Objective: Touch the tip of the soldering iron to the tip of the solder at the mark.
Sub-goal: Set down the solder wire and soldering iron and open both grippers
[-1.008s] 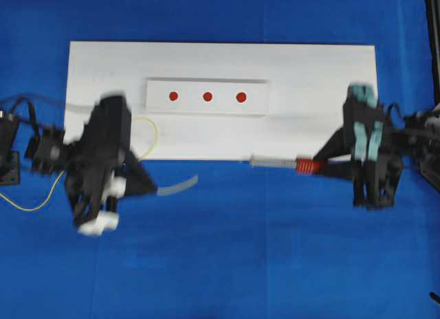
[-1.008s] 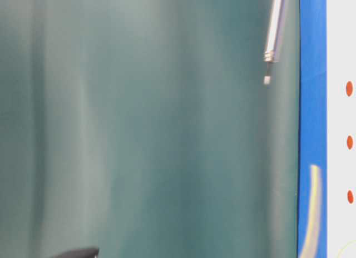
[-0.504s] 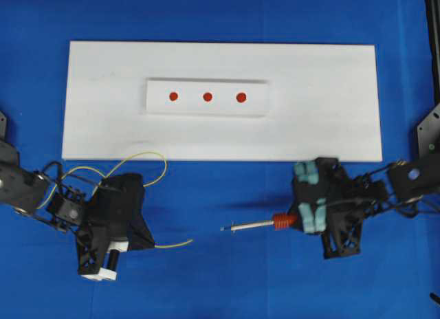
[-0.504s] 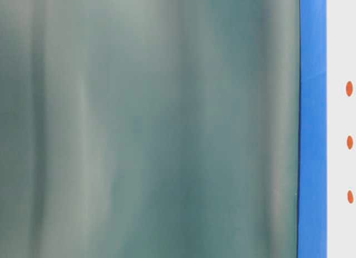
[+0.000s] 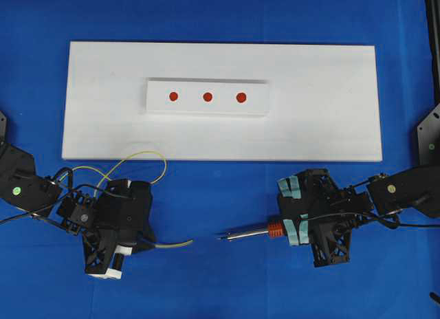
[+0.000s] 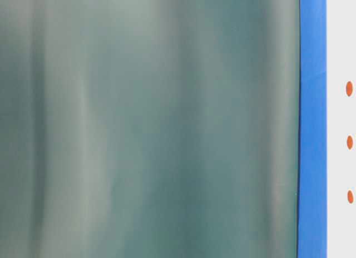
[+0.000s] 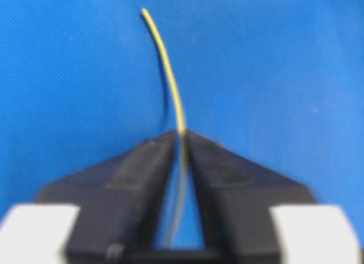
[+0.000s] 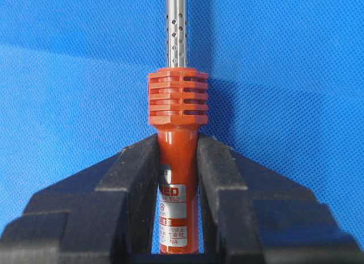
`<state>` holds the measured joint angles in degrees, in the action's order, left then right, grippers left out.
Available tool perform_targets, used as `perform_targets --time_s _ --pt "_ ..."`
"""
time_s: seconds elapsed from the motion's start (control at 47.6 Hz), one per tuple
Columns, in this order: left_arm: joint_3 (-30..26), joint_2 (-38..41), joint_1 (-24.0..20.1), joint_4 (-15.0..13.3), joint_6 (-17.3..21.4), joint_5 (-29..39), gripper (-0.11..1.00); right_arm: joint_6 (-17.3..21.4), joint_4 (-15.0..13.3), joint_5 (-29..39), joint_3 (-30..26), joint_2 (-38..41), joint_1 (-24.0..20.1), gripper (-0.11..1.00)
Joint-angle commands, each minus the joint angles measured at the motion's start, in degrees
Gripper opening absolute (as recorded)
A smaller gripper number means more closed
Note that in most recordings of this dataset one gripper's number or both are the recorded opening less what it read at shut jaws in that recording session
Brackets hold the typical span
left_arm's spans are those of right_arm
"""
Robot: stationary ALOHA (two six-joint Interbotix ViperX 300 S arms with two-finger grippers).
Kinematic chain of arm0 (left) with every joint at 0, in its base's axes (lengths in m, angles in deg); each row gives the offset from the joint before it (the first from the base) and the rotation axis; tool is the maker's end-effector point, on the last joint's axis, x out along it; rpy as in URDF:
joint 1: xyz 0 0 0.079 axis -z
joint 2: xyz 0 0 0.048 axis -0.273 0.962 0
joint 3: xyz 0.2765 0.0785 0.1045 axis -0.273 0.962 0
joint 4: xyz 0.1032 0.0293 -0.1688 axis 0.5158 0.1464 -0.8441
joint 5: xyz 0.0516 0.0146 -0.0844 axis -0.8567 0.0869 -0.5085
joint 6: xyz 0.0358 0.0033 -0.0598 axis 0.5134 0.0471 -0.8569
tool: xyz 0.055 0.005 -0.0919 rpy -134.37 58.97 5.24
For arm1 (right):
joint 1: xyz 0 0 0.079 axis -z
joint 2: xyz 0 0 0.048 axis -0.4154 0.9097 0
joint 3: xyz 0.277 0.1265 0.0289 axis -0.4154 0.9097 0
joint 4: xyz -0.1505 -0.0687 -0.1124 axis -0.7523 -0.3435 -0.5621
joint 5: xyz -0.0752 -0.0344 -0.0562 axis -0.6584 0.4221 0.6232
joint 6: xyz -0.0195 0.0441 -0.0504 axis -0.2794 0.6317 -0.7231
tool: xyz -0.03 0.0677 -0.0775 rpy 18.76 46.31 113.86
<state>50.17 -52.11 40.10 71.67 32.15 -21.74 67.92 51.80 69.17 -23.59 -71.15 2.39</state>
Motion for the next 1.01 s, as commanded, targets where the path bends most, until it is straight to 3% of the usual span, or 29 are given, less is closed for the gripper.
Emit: perform_targets --time_s 0.0,0.063,0.189,0.294,0.378,0.525,0.609,0.756,0.987 --pt "-1.14 -0.70 0.09 0.00 0.09 -0.18 0.25 0.09 0.26 -0.44 -1.23 -0.53 -0.26 0.07" --pt "-1.23 -0.88 0.09 -0.09 0.09 0.09 0.40 0.09 0.44 -0.26 -1.23 -0.62 -0.26 0.10" --pt "-1.85 -2.29 0.09 0.00 0.18 2.20 0.70 0.00 0.44 -0.18 -1.58 -1.05 -0.18 0.39" --pt "-2.72 -5.54 0.09 0.00 0.53 7.03 0.74 -0.35 0.09 1.67 -2.11 -3.25 -0.18 0.70" --pt "-3.87 -10.11 -0.35 0.00 0.70 13.62 0.73 -0.70 -0.79 4.66 -2.81 -6.59 -0.09 0.89" --pt "-5.19 -18.46 -1.85 0.18 3.34 24.08 0.72 -0.79 -4.04 11.43 -4.48 -15.12 1.05 0.79" --pt "-4.92 -22.32 -3.25 0.18 5.89 26.63 0.72 -0.79 -6.33 13.97 -4.57 -19.25 2.11 0.77" --pt "-3.25 -28.48 -6.77 0.18 10.99 27.07 0.72 -0.70 -10.55 16.08 -3.52 -26.63 5.89 0.77" --pt "1.76 -38.06 -13.97 0.18 18.28 25.49 0.72 -0.70 -16.61 13.97 0.53 -37.88 14.06 0.77"
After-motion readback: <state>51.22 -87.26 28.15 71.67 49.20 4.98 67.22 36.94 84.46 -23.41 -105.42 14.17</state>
